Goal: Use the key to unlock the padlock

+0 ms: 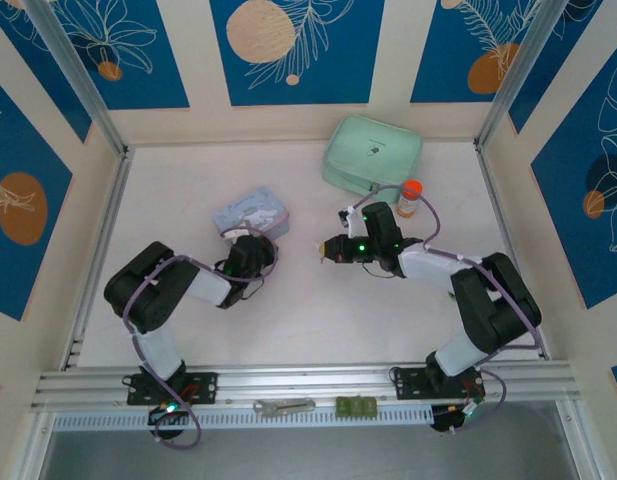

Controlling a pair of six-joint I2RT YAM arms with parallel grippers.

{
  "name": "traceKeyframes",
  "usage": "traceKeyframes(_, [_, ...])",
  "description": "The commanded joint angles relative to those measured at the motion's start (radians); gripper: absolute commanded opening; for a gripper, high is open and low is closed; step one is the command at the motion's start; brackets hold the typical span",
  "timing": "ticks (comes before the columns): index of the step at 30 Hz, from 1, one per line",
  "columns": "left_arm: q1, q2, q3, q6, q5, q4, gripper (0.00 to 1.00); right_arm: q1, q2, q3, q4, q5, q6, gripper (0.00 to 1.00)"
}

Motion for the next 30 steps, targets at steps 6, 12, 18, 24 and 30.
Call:
traceKeyframes(6, [0.073, -0.095, -0.057, -0.061, 0.352, 0.133, 0.00, -0.016, 0.128, 0.014, 0.147, -0.207, 0.110, 0.00])
traceKeyframes(12, [0.108, -0.069, -0.033, -0.165, 0.489, 0.241, 0.00, -0.011, 0.184, -0.004, 0.269, -0.269, 0.201, 0.00])
traceKeyframes(18, [0.114, -0.003, -0.035, -0.281, 0.502, 0.401, 0.00, 0.003, 0.212, -0.023, 0.365, -0.317, 0.284, 0.00])
traceKeyframes(24, [0.114, 0.026, -0.024, -0.329, 0.500, 0.452, 0.00, 0.020, 0.235, -0.048, 0.448, -0.325, 0.351, 0.00])
traceKeyframes(30, [0.113, 0.033, -0.027, -0.359, 0.496, 0.487, 0.00, 0.036, 0.271, -0.045, 0.512, -0.321, 0.390, 0.00])
